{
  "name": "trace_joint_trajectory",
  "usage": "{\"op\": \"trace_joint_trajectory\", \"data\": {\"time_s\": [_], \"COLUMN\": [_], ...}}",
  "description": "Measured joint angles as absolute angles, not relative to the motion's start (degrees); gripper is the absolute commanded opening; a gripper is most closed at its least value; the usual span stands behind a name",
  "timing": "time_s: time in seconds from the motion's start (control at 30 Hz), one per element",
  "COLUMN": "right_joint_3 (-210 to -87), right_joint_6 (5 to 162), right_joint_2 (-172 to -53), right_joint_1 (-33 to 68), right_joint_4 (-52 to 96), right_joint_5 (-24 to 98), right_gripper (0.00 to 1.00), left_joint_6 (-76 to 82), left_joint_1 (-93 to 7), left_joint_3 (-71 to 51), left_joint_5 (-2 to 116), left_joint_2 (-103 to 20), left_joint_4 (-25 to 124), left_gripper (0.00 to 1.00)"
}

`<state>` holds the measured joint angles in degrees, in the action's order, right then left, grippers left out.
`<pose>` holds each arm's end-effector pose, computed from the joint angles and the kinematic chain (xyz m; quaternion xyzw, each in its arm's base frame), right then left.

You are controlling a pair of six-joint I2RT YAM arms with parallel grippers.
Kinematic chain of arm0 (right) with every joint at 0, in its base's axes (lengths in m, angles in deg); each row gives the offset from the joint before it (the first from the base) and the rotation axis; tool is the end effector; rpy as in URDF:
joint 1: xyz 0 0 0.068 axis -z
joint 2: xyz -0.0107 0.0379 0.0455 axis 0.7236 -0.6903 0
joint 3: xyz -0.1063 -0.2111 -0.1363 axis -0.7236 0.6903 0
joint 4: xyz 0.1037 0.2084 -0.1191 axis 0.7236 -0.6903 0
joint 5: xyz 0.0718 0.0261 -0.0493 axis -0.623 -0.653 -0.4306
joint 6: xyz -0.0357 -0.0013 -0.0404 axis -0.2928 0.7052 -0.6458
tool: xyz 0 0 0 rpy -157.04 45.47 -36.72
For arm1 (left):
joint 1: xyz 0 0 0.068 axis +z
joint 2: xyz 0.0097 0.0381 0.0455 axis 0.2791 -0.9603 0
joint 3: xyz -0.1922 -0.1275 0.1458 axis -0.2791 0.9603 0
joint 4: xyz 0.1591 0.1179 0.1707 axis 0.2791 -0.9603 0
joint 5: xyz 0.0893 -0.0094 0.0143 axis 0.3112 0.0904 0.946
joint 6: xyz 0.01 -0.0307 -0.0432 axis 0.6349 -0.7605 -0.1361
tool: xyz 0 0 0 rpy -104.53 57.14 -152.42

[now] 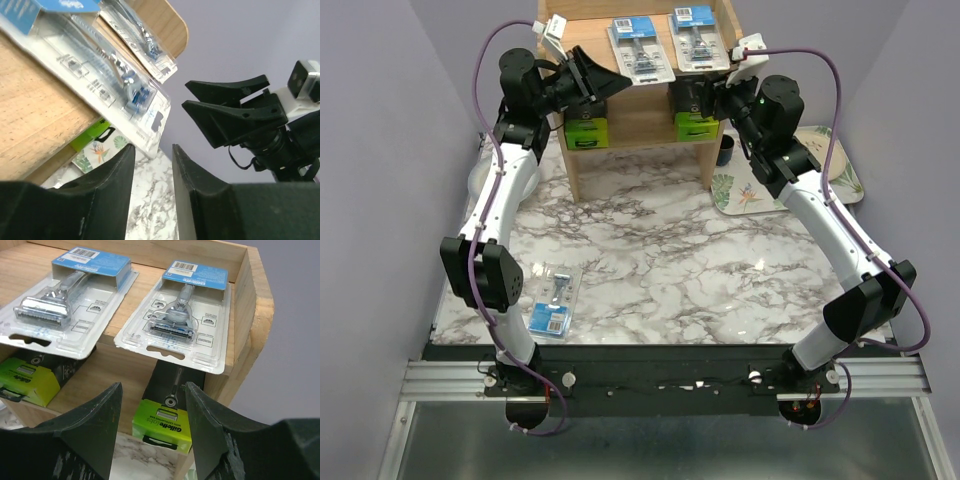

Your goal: Place and organize the shaving razors onto the shelf

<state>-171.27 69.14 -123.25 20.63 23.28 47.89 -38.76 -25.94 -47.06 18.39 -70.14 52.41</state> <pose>0.3397 0.1612 0.4760 -0.1675 0.6425 0.0978 0.7414 0.4064 -0.0960 0.4721 0.0640 0.6588 -0.5861 0.4674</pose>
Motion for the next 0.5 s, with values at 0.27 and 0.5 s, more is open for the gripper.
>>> {"op": "trace_joint_trajectory", "data": {"time_s": [0.27, 0.5], "right_joint_3": [-171.27, -171.29], "right_joint_6": [69.31, 70.08], "right_joint_2": [-123.25, -123.25], "right_joint_1": [20.94, 20.96], "right_joint_4": [23.23, 23.12], "right_joint_5": [47.80, 46.95], "right_gripper": [0.62, 0.61], "left_joint_6": [-35.40, -33.23], "left_joint_1": [-25.20, -25.26], "left_joint_3": [-50.36, -47.54], "left_joint_5": [18.22, 21.26], "left_joint_2": [-70.49, -68.68], "left_joint_4": [52.34, 50.07], "left_gripper": [0.63, 0.64]}}
